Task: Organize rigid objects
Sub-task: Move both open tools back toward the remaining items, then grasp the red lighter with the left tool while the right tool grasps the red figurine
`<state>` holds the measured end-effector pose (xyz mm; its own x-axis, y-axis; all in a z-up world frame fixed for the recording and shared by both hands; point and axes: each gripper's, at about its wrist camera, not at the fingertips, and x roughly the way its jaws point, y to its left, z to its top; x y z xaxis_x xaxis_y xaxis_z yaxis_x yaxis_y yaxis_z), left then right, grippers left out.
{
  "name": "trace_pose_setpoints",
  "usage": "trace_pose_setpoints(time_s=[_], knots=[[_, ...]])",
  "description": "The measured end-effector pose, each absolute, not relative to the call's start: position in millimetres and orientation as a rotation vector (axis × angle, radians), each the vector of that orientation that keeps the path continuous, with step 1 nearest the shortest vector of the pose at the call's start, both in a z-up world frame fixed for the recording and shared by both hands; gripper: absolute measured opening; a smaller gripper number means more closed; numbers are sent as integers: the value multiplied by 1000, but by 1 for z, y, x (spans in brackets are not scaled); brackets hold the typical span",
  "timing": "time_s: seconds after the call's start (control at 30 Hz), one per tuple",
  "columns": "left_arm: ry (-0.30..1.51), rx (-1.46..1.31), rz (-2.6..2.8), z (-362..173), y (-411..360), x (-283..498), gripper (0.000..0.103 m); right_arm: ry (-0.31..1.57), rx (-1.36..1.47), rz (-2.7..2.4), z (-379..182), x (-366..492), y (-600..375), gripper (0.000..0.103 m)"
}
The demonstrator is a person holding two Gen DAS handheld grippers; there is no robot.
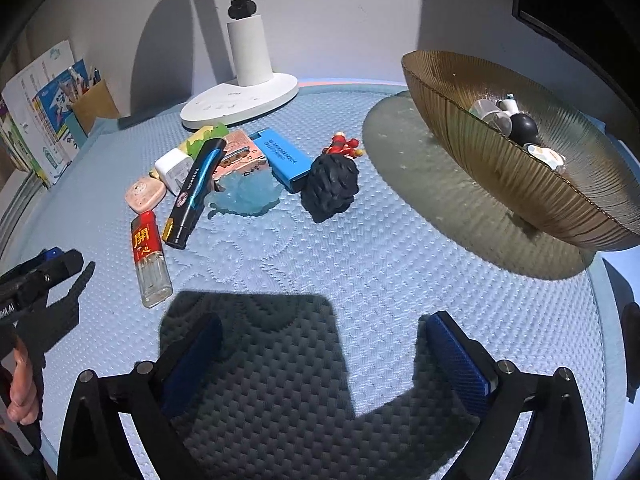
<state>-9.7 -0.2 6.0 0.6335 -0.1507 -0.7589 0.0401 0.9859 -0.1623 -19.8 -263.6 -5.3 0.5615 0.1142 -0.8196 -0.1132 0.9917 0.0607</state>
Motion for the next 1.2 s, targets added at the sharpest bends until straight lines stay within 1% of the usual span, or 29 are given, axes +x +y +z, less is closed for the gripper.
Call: trace_pose_setpoints(time_s=[0.07,0.13,0.2,0.3,0.37,0.4,0.43,0.5,0.67,0.7,0.73,0.77,0.8,0.83,0.87,0.9,0.97,1.0,1.2], knots=[[876,-97,-137,10,-12,-14,89,1001,34,108,-4,-19,-270,103],[873,-74,-194,15,-30,-19,89,1022,131,135,3,-21,-280,102],[888,-55,-236,18,-49,-16,89,1018,231,162,16,-18,-290,102],[925,-41,-253,16,-76,-2,89,1001,264,134,32,-5,-296,102],[940,-25,-228,13,-90,7,89,977,241,116,39,8,-295,98],[942,-21,-218,11,-95,10,89,976,227,111,39,11,-293,90],[944,-19,-209,9,-99,14,89,986,212,113,37,18,-290,78],[951,-9,-190,4,-104,18,89,1008,223,129,30,28,-289,67],[930,27,-165,3,-107,17,88,990,228,111,14,42,-287,65],[927,33,-165,2,-108,17,86,980,214,104,12,43,-285,63],[923,40,-167,2,-109,16,83,973,207,102,11,45,-285,59],[920,49,-173,3,-109,15,73,965,194,100,9,46,-282,57],[913,65,-178,3,-111,14,62,960,184,100,9,47,-281,51],[905,86,-190,4,-111,12,56,955,168,102,8,48,-278,41],[902,95,-209,5,-110,10,44,954,157,110,7,50,-275,35],[903,98,-226,6,-106,9,37,952,150,126,6,52,-273,31],[910,91,-250,8,-96,4,29,946,135,134,7,50,-272,31],[915,84,-260,9,-89,2,28,945,135,141,8,49,-272,31],[947,65,-317,10,-44,-6,28,924,152,205,25,13,-276,31]])
